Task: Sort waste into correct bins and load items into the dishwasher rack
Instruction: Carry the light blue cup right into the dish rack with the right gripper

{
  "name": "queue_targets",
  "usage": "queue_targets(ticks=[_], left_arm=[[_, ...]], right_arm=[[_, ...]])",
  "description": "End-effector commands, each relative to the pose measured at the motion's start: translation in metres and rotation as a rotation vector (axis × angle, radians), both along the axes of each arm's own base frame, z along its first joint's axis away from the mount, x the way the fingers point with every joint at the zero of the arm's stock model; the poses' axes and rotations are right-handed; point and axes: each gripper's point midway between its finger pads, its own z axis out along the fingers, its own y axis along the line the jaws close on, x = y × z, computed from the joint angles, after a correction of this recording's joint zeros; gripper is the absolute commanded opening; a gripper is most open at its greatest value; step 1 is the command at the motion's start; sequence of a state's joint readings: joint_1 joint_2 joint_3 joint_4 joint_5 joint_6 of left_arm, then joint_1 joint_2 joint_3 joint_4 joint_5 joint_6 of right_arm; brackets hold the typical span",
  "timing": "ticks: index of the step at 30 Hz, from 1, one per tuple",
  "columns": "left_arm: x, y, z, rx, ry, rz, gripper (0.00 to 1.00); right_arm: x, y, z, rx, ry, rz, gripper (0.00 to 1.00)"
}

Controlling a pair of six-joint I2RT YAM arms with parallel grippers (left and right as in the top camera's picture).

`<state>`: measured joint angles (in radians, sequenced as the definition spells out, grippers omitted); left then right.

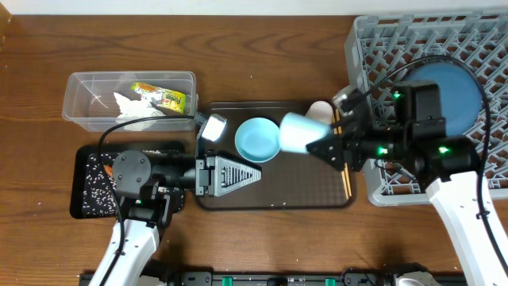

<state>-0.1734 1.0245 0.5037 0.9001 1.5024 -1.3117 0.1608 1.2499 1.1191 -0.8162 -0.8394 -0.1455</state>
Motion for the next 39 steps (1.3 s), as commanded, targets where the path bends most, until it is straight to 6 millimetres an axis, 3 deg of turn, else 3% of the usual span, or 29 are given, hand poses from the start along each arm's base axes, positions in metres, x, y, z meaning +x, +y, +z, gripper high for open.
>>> queue_targets(ticks=[1, 9, 14, 19, 24, 32, 39], left_arm=[[-0.007, 0.000, 0.004, 0.005, -0.037, -0.034, 0.35], [-0.007, 0.000, 0.003, 0.004, -0.060, -0.033, 0.35], [-0.004, 0.000, 0.001, 0.006, -0.048, -0.033, 0.35], [-0.002, -0.001, -0.002, 0.008, -0.040, -0.033, 0.35], [0.000, -0.001, -0.004, 0.008, -0.046, -0.033, 0.35], [0.002, -0.001, -0.006, 0.010, -0.035, -0.033, 0.34], [0.002, -0.001, -0.008, 0.010, -0.033, -0.032, 0.35]], right_arm=[[0.016, -0.028, -0.009, -0.082, 0.026, -0.143, 0.35], [0.024, -0.083, -0.020, -0.180, 0.079, -0.348, 0.34], [0.022, -0.109, 0.002, -0.222, 0.065, -0.464, 0.34], [0.007, -0.144, 0.025, -0.393, 0.073, -0.603, 0.34], [-0.016, -0.178, 0.026, -0.553, 0.162, -0.756, 0.34], [-0.028, -0.196, 0.014, -0.649, 0.242, -0.827, 0.35], [-0.032, -0.196, 0.009, -0.663, 0.276, -0.815, 0.35]])
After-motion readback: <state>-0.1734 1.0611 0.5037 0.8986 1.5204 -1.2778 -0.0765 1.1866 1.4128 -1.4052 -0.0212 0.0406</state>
